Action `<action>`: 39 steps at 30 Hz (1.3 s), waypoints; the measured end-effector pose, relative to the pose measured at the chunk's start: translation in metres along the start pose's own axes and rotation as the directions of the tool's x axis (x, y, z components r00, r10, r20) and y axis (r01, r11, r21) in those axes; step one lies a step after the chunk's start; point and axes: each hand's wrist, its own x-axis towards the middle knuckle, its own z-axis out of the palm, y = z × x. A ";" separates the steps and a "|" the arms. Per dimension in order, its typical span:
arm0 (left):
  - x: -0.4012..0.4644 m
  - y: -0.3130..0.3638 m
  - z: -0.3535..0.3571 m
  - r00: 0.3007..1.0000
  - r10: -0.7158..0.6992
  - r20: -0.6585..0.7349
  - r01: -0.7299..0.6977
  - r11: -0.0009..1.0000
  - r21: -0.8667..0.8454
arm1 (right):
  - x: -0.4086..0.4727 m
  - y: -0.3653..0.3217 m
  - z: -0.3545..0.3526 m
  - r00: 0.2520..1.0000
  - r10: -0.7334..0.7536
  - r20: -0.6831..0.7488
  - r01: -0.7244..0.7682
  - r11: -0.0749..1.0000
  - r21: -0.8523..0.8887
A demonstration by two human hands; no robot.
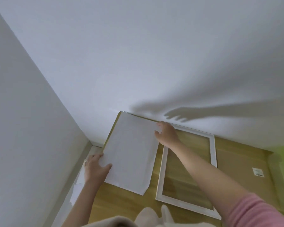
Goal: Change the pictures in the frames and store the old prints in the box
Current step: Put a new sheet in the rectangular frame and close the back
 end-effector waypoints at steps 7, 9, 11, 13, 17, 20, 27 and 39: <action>-0.001 0.008 0.002 0.997 -0.057 -0.048 0.060 0.995 0.077 | 0.035 -0.002 0.024 0.986 0.151 0.076 -0.126 0.956 -0.265; -0.003 0.011 0.003 0.997 -0.065 -0.044 0.068 0.995 0.074 | 0.033 -0.003 0.029 0.990 0.133 0.039 -0.117 0.952 -0.283; -0.004 0.013 0.003 0.997 -0.075 -0.033 0.077 0.995 0.060 | 0.033 -0.003 0.031 0.992 0.124 0.018 -0.114 0.955 -0.275; -0.004 0.012 0.002 0.997 -0.080 -0.021 0.081 0.995 0.050 | 0.031 -0.005 0.030 0.992 0.128 0.002 -0.123 0.960 -0.252; -0.002 0.013 0.000 0.997 -0.071 -0.002 0.071 0.996 0.048 | 0.027 -0.006 0.031 0.987 0.150 -0.054 -0.157 0.976 -0.152; 0.001 0.014 -0.004 0.998 -0.062 -0.011 0.063 0.997 0.050 | 0.021 -0.009 0.034 0.975 0.167 -0.147 -0.169 0.986 -0.003; 0.004 0.017 -0.023 0.997 -0.071 -0.027 0.068 0.991 -0.118 | 0.002 -0.024 0.016 0.976 0.129 -0.176 -0.039 0.899 0.437; -0.043 0.051 -0.029 0.993 0.115 0.007 -0.109 0.960 -0.260 | -0.045 0.006 -0.041 0.891 0.166 -0.423 0.084 0.855 0.512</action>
